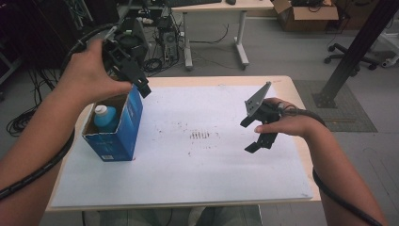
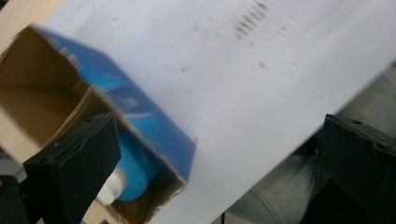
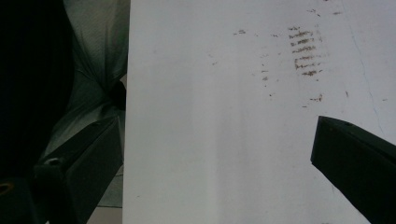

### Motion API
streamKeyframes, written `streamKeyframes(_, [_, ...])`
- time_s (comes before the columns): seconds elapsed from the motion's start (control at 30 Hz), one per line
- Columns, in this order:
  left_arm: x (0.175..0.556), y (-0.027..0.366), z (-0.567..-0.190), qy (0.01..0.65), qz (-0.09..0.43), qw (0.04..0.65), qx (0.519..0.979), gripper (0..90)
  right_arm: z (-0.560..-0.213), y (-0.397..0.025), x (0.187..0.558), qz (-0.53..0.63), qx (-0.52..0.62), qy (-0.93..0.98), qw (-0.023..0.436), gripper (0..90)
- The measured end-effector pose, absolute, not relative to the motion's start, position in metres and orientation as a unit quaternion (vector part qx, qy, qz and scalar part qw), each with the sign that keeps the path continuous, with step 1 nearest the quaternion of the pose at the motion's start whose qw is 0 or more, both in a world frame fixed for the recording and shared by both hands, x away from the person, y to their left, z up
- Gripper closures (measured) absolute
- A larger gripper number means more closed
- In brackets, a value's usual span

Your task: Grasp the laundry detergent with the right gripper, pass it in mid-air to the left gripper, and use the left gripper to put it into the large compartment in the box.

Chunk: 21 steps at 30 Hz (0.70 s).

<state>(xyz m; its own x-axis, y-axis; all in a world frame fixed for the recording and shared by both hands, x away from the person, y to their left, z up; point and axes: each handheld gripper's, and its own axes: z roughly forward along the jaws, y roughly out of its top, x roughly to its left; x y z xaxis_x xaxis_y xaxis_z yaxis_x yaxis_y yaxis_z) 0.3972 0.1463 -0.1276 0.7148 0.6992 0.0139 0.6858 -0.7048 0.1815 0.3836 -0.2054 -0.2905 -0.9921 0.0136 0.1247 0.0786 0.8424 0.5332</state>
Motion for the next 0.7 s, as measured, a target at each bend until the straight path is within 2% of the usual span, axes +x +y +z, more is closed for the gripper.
streamKeyframes(0.2, [0.393, 0.122, -0.13, 0.302, 0.019, 0.064, 0.951, 0.2, -0.288, -0.204, 0.381, -0.275, -0.017, -0.96, 0.057, 2.4])
streamKeyframes(0.5, [0.383, 0.093, -0.139, 0.194, 0.015, 0.053, 0.979, 0.2, -0.285, -0.201, 0.376, -0.264, -0.007, -0.963, 0.058, 2.5])
streamKeyframes(0.7, [0.377, 0.083, -0.15, 0.124, 0.002, 0.019, 0.992, 0.2, -0.283, -0.201, 0.376, -0.251, -0.008, -0.966, 0.059, 2.5])
